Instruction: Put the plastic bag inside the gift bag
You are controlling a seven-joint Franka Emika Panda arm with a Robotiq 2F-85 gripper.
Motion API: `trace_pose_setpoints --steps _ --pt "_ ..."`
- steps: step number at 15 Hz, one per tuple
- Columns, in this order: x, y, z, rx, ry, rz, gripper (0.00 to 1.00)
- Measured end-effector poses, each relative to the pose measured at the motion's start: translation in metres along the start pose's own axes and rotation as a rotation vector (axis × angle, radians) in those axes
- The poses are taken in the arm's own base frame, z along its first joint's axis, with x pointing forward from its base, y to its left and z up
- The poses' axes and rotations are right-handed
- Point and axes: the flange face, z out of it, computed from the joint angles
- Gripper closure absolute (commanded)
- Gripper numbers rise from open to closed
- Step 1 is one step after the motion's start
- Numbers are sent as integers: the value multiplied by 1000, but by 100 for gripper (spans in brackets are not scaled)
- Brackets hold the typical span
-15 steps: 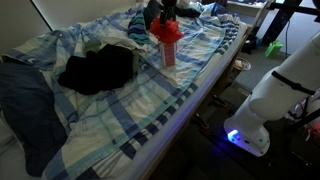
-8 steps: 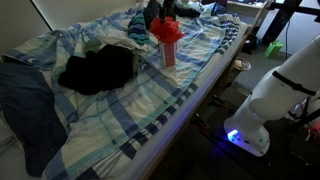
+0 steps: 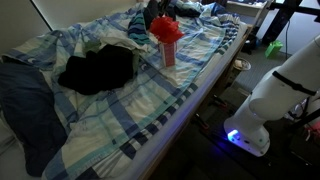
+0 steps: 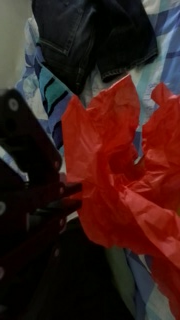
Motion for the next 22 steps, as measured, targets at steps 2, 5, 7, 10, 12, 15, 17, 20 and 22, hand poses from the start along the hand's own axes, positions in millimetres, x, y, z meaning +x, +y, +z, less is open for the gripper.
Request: trace_pose_setpoints --steps 2,5,7,10,12,15,17,20,22 --pt "1 4 -1 10 26 22 100" --pt "1 8 7 42 46 48 100" --pt "1 11 17 60 56 60 100" --pt "2 17 32 67 75 78 100" --pt "2 21 41 59 78 86 100" --pt "-3 23 48 37 59 80 100" --pt "-8 21 49 16 37 78 100" --pt "-17 14 49 3 7 68 100" --pt "-23 8 48 4 -14 61 100"
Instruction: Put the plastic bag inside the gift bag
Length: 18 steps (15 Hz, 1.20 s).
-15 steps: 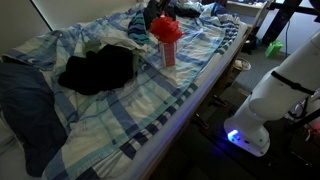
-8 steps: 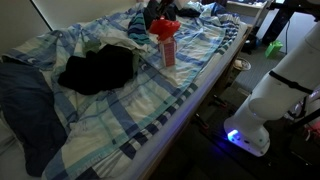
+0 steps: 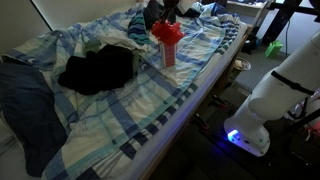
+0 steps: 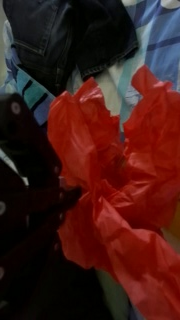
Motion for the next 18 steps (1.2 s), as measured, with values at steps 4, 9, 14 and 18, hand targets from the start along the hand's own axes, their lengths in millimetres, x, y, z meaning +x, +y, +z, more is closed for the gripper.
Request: trace_pose_setpoints --steps 4,9,14,18 --pt "-10 -8 4 19 -47 -4 100" --pt "-21 -11 14 46 -121 7 100" --pt "-31 -14 24 66 -200 15 100" --pt "-36 -15 34 64 -248 15 100"
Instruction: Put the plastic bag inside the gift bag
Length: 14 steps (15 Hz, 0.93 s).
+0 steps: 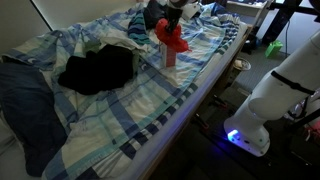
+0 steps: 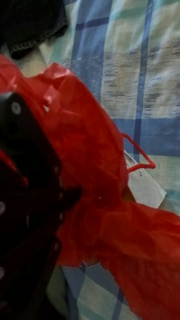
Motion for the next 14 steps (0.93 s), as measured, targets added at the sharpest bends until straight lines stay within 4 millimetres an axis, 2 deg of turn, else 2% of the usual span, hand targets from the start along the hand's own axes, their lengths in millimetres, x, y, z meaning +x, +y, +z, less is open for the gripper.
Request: trace_pose_setpoints --steps 14 --pt "12 3 62 -68 -137 -39 100"
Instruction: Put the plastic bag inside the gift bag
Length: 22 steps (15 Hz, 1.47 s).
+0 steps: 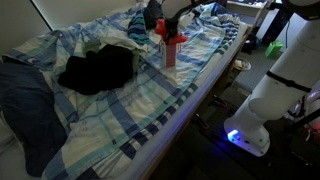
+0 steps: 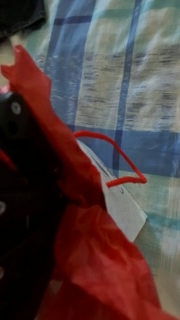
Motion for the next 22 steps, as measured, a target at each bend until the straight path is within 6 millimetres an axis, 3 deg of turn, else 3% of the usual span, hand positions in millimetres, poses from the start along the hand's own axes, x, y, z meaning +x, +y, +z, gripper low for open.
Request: trace_pose_setpoints --steps 10,11,12,16,18,22 --pt "7 -4 12 -21 -25 -17 100" --pt "8 -4 10 -22 -22 -17 92" --pt "9 -4 8 -24 -18 -17 73" --pt "12 -2 -10 -35 16 -16 46" --pt "11 -4 -25 -42 40 -17 37" --pt "7 -7 -54 -56 90 -20 40"
